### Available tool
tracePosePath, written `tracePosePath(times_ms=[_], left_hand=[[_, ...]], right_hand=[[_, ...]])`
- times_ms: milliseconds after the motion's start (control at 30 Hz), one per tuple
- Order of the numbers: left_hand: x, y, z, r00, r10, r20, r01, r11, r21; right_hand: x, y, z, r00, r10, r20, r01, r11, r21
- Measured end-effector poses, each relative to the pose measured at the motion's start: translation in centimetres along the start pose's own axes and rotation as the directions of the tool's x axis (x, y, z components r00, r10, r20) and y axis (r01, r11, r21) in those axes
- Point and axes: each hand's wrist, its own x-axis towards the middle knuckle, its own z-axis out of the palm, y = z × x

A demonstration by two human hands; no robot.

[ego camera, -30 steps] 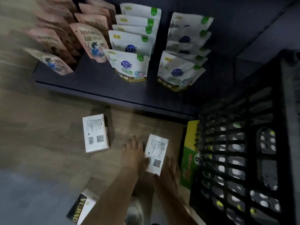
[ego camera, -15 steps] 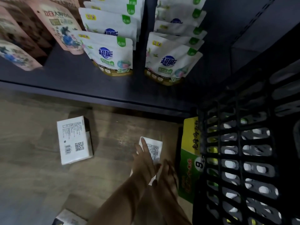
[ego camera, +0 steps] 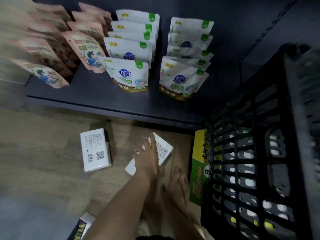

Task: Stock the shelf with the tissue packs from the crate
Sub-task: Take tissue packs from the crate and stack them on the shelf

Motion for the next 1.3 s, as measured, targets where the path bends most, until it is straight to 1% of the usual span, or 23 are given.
tracePosePath(times_ms=[67,133,167,233,267,400,567,667,867,967,1067,1167,1233,1300], left_hand=[[-1.8,-0.5,-2.2,1.0,0.027,-0.014,-0.027,1.0,0.014],[-3.8,-1.0,-5.1,0.998,0.046,-0.051,-0.046,0.999,-0.005],[-5.1,-1.1,-6.9,0.996,0.058,-0.066,-0.057,0.998,0.024],[-7.8,-1.4,-10.2,0.996,0.072,-0.054,-0.071,0.997,0.026],[-9.1,-1.6,-12.0,0.993,0.09,-0.075,-0.088,0.996,0.027],[-14.7,-2.1,-19.8,0.986,0.112,-0.123,-0.11,0.994,0.017],[-21.2,-1.9,-28.7,0.975,0.152,-0.16,-0.143,0.987,0.067],[-24.9,-1.3,-33.3,0.963,0.192,-0.19,-0.176,0.98,0.097],[-31.3,0.8,-41.6,0.922,0.308,-0.233,-0.264,0.943,0.201],[-33.4,2.6,-45.2,0.891,0.365,-0.27,-0.303,0.921,0.246],[-35.1,4.8,-48.4,0.845,0.425,-0.324,-0.34,0.895,0.289],[-36.5,7.5,-51.1,0.781,0.498,-0.378,-0.38,0.858,0.346],[-37.4,9.5,-52.5,0.742,0.541,-0.395,-0.393,0.829,0.397],[-38.5,11.6,-53.5,0.709,0.577,-0.407,-0.403,0.804,0.438]], right_hand=[[-1.6,-1.5,-1.9,0.999,-0.025,0.045,0.024,0.999,0.026],[-3.3,-3.1,-4.3,0.997,-0.076,0.027,0.074,0.995,0.073],[-4.3,-4.0,-5.5,0.996,-0.093,0.014,0.092,0.994,0.067],[-6.4,-5.5,-8.4,0.99,-0.122,0.072,0.121,0.992,0.023],[-7.6,-6.3,-10.0,0.986,-0.143,0.09,0.142,0.99,0.02],[-11.9,-9.3,-17.5,0.98,-0.194,0.049,0.193,0.981,0.037],[-17.0,-12.8,-26.2,0.973,-0.228,-0.026,0.229,0.973,0.027],[-19.8,-14.2,-30.9,0.971,-0.229,-0.068,0.232,0.972,0.039],[-23.8,-15.2,-39.3,0.962,-0.218,-0.167,0.219,0.976,-0.011],[-24.8,-14.8,-43.3,0.93,-0.216,-0.297,0.223,0.975,-0.011],[-25.5,-14.1,-48.0,0.919,-0.211,-0.333,0.208,0.977,-0.046],[-25.5,-12.3,-52.5,0.881,-0.205,-0.426,0.19,0.979,-0.078],[-25.6,-10.9,-55.3,0.862,-0.197,-0.466,0.169,0.98,-0.103],[-25.7,-9.2,-57.8,0.828,-0.195,-0.525,0.164,0.981,-0.104]])
